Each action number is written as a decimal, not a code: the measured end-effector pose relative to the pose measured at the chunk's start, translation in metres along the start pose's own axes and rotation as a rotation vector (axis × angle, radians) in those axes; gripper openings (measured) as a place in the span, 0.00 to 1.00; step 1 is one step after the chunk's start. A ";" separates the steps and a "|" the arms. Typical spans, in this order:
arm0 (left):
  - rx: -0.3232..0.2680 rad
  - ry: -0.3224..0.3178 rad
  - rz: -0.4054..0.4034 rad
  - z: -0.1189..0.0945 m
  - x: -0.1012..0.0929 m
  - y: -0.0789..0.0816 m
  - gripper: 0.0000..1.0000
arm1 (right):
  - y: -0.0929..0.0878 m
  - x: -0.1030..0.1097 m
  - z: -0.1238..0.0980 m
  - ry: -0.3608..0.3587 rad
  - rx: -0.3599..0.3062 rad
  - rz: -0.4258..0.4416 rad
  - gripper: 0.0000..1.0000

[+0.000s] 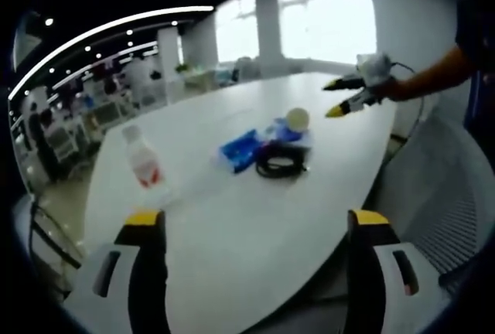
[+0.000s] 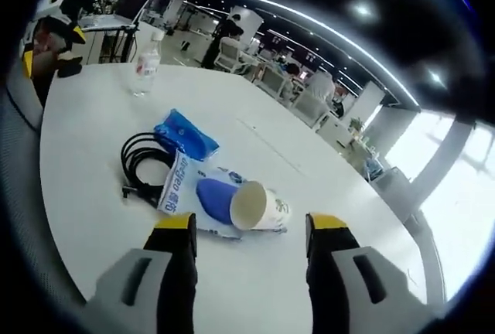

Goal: Arrange the tabletop items into an orderly group along one side of the table until the central work area is clear of visible clutter.

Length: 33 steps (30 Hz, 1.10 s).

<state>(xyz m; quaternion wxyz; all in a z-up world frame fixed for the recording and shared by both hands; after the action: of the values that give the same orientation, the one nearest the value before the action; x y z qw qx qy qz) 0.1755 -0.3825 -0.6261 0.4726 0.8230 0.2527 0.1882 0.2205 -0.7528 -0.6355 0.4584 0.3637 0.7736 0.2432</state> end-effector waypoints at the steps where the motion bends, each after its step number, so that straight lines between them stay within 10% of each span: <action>1: 0.001 -0.002 0.002 0.000 -0.001 0.000 0.94 | 0.000 0.000 0.001 0.001 0.000 -0.003 0.53; 33: 0.027 -0.015 0.003 0.001 -0.003 -0.005 0.89 | -0.013 -0.015 0.050 0.018 0.085 -0.062 0.26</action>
<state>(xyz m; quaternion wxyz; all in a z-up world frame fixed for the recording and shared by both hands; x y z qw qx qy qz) 0.1729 -0.3831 -0.6312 0.4628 0.8312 0.2506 0.1792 0.2645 -0.7702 -0.6599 0.4428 0.3565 0.7982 0.1991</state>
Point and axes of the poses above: the point that each gripper's makers call its tool centre point, and the gripper's own axes: z roughly forward along the fingers, x roughly to its left, y roughly out of its top, the point moved 2 cm from there along -z, roughly backward along the fingers
